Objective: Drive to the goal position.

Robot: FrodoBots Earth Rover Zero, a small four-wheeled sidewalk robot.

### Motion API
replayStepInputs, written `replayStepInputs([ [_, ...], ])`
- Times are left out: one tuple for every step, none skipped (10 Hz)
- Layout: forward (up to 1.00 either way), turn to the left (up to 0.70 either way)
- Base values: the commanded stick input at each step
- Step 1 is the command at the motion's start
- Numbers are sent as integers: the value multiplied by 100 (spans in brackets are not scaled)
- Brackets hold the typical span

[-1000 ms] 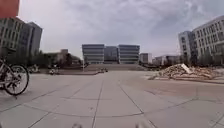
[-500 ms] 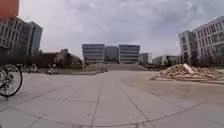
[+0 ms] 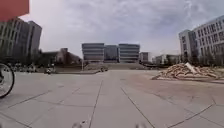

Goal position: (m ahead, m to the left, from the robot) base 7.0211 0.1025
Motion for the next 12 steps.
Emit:
replayStepInputs([
  [45,0],
  [45,0],
  [45,0],
  [45,0],
  [45,0],
  [45,0],
  [45,0],
  [45,0],
  [45,0],
  [45,0],
  [45,0],
  [45,0],
])
